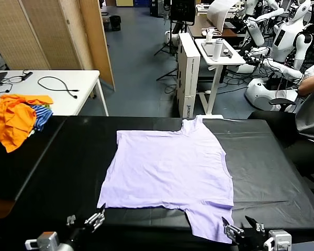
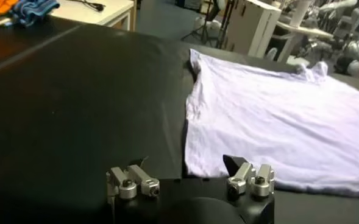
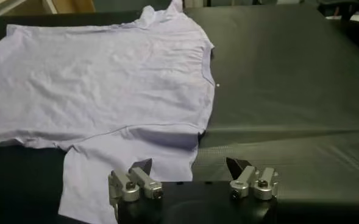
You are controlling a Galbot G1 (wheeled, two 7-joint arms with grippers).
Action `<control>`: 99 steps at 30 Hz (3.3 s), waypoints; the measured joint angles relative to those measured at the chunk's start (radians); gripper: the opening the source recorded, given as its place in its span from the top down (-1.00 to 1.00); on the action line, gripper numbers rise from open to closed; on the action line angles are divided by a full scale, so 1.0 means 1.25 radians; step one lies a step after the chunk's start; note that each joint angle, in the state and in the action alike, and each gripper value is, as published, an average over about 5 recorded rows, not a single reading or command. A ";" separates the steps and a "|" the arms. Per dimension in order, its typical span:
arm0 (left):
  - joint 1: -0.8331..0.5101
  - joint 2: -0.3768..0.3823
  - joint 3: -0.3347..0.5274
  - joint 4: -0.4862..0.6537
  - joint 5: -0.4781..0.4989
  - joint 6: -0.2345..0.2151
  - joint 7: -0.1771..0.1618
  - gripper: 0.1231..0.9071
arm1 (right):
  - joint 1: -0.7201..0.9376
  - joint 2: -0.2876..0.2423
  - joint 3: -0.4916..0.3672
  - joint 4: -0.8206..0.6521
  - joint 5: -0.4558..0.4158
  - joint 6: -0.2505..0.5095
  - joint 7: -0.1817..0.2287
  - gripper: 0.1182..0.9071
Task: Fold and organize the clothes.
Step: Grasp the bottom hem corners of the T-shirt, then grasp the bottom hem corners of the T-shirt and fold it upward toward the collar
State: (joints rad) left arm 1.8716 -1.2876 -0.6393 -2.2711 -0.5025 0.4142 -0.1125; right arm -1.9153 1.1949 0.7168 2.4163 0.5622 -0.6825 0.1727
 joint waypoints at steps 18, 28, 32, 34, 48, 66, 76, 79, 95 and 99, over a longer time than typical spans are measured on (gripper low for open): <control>-0.012 -0.021 0.024 0.029 0.029 -0.013 0.001 -0.46 | 0.002 0.009 -0.021 -0.037 -0.032 0.009 -0.017 -0.44; -0.005 -0.023 0.029 0.031 0.040 -0.018 0.016 0.34 | 0.004 0.010 -0.025 -0.044 -0.035 0.011 -0.019 0.53; -0.007 -0.028 0.036 0.033 0.047 -0.018 0.020 0.77 | 0.002 0.010 -0.028 -0.044 -0.038 0.015 -0.019 0.77; -0.008 -0.030 0.038 0.034 0.049 -0.018 0.021 0.85 | -0.002 0.011 -0.028 -0.040 -0.039 0.019 -0.017 0.87; 0.050 -0.013 -0.007 -0.031 0.052 -0.022 0.005 0.94 | -0.071 0.018 -0.041 0.056 -0.035 -0.026 0.013 0.95; -0.041 -0.071 -0.008 -0.010 0.107 -0.074 0.014 0.94 | 0.145 -0.011 -0.042 -0.035 0.068 0.088 -0.014 0.95; -0.164 -0.098 0.021 0.068 0.162 -0.098 0.025 0.94 | 0.335 -0.007 -0.118 -0.209 0.038 0.107 -0.011 0.95; -0.200 -0.091 0.023 0.095 0.166 -0.095 0.026 0.94 | 0.383 -0.003 -0.137 -0.245 0.031 0.106 -0.006 0.95; -0.309 -0.059 0.060 0.222 0.209 -0.087 0.040 0.94 | 0.482 0.005 -0.166 -0.324 0.017 0.104 -0.003 0.95; -0.329 -0.055 0.069 0.238 0.212 -0.083 0.036 0.94 | 0.482 0.005 -0.158 -0.323 0.019 0.102 -0.007 0.93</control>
State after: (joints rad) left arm 1.4598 -1.3559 -0.5526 -1.9736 -0.2375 0.3110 -0.0676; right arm -1.3134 1.2014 0.5194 2.0126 0.5861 -0.5556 0.1634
